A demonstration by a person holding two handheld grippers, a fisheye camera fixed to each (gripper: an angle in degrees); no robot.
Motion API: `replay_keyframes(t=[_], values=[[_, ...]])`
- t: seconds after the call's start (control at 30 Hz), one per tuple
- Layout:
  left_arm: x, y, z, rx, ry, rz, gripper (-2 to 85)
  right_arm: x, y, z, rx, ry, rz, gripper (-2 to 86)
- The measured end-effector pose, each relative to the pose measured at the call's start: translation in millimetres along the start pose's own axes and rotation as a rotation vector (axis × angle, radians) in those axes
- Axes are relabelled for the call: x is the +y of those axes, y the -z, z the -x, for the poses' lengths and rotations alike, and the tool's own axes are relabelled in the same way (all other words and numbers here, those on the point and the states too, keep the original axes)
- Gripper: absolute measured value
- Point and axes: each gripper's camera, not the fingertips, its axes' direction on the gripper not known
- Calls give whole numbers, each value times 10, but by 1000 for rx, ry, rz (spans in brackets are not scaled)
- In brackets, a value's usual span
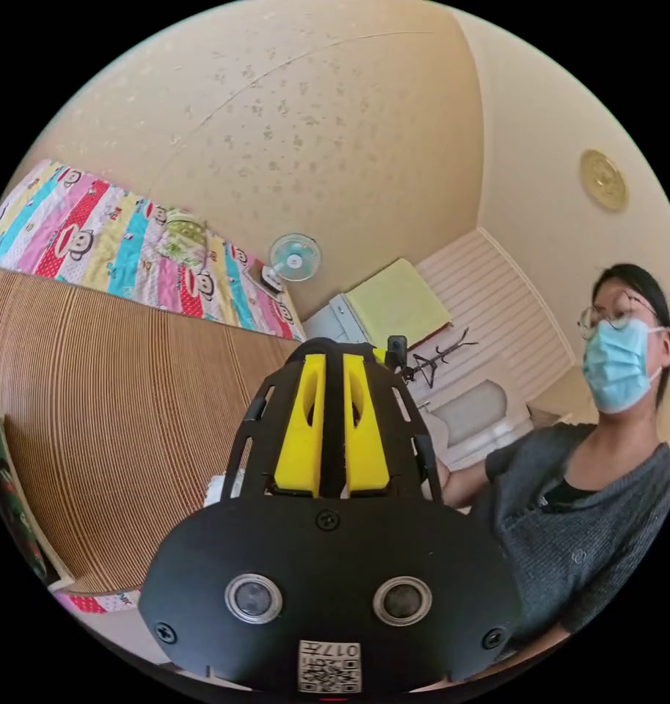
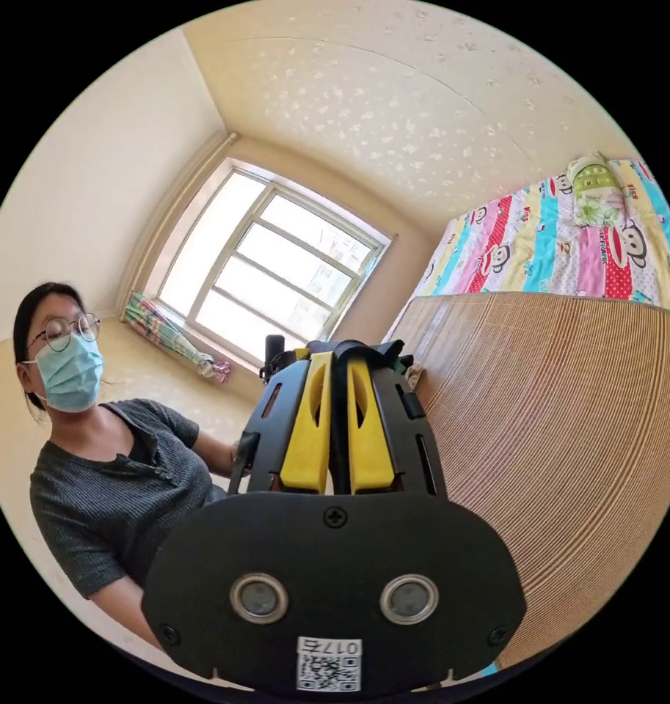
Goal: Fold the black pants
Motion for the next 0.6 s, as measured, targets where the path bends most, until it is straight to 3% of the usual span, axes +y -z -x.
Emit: replay_keyframes(t=[0.2, 0.3, 0.4, 0.5, 0.6], values=[[-316, -703, 926, -214, 112, 116, 50, -91, -426, -851, 244, -123, 85, 12], [-30, -984, 1335, -246, 204, 239, 50, 394, -626, -1064, 313, -194, 174, 16], [535, -1276, 1667, -231, 305, 410, 51, 1235, -678, -1411, 349, -385, 207, 22], [1133, -1532, 2039, -220, 475, 585, 53, 2238, -586, -1844, 458, -731, 193, 31], [1434, -1624, 2329, -110, 635, 639, 87, 2834, -356, -2001, 404, -953, 81, 59]])
